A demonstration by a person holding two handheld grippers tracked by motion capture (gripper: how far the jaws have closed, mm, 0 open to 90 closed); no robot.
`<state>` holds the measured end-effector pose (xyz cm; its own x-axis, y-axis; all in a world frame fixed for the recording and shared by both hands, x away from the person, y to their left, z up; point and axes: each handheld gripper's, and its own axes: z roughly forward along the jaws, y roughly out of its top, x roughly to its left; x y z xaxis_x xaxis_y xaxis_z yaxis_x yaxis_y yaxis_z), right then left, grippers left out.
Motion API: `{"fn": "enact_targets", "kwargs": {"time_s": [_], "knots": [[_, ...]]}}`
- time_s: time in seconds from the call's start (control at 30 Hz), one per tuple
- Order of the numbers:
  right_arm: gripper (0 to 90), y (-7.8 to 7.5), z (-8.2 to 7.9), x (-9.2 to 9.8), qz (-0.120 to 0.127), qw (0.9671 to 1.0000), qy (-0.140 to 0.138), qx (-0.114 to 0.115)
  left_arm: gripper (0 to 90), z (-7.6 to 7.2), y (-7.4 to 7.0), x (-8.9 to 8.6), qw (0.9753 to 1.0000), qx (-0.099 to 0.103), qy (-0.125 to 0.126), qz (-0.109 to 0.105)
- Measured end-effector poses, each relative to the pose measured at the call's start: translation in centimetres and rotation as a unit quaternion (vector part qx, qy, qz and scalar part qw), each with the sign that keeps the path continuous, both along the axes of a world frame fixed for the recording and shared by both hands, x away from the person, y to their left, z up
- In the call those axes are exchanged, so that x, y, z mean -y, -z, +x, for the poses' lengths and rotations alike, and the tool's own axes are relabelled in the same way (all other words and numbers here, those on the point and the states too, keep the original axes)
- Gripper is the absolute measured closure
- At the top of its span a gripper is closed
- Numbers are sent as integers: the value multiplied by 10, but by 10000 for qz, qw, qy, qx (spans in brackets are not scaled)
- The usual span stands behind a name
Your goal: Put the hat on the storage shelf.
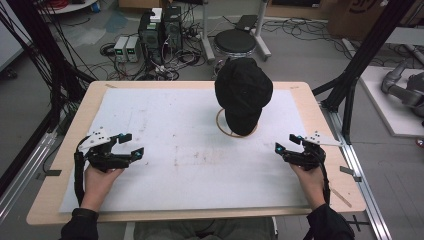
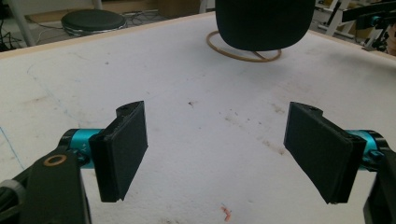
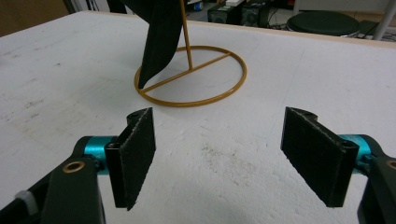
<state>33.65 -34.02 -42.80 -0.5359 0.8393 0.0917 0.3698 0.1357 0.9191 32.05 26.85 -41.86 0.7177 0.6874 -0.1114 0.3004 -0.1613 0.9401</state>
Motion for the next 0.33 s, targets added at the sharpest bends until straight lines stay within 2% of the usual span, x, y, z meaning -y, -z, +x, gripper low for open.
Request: {"fn": "enact_targets", "kwargs": {"time_s": [0.33], "knots": [[231, 1, 1, -1, 16, 10000, 25, -41, 215, 1, 1, -1, 10000, -5, -7, -25]]}}
